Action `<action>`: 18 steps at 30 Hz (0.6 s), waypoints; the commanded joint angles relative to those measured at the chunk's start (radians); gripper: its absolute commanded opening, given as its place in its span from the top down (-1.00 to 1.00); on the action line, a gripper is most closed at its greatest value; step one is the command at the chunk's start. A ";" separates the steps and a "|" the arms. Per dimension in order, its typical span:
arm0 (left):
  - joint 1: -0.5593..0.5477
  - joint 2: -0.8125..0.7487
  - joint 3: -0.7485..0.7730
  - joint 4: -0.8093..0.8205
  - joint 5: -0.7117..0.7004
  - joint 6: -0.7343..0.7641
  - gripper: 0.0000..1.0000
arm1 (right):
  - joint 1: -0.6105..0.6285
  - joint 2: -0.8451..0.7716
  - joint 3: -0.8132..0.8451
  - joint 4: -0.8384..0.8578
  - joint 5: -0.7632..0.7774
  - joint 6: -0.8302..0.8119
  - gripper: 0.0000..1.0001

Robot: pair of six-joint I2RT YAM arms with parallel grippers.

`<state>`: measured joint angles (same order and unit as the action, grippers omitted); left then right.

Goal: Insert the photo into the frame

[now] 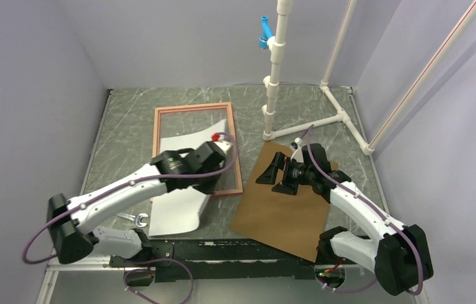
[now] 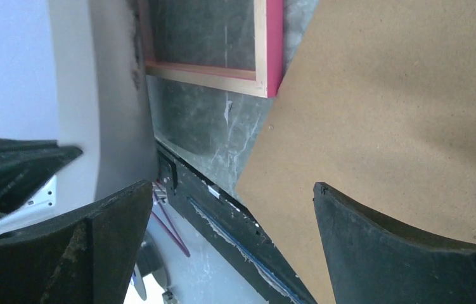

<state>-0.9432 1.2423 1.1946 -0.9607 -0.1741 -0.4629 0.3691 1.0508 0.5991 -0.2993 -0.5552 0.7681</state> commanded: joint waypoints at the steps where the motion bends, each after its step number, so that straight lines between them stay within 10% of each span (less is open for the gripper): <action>1: -0.100 0.113 0.039 0.231 0.051 -0.116 1.00 | -0.005 -0.022 -0.040 0.073 -0.037 0.040 -0.99; 3: -0.139 0.185 0.092 0.226 0.057 -0.118 0.84 | -0.012 -0.026 -0.043 0.060 -0.037 0.033 -0.99; 7: -0.162 0.229 0.150 0.187 0.038 -0.138 -0.86 | -0.038 -0.047 -0.049 0.020 -0.024 0.007 -0.99; 18: 0.127 -0.124 -0.276 0.504 0.316 -0.211 -0.99 | -0.024 0.033 -0.165 0.212 -0.052 0.098 -0.99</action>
<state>-0.9314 1.2362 1.0714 -0.6067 -0.0032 -0.6182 0.3317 1.0473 0.4637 -0.2241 -0.5804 0.8085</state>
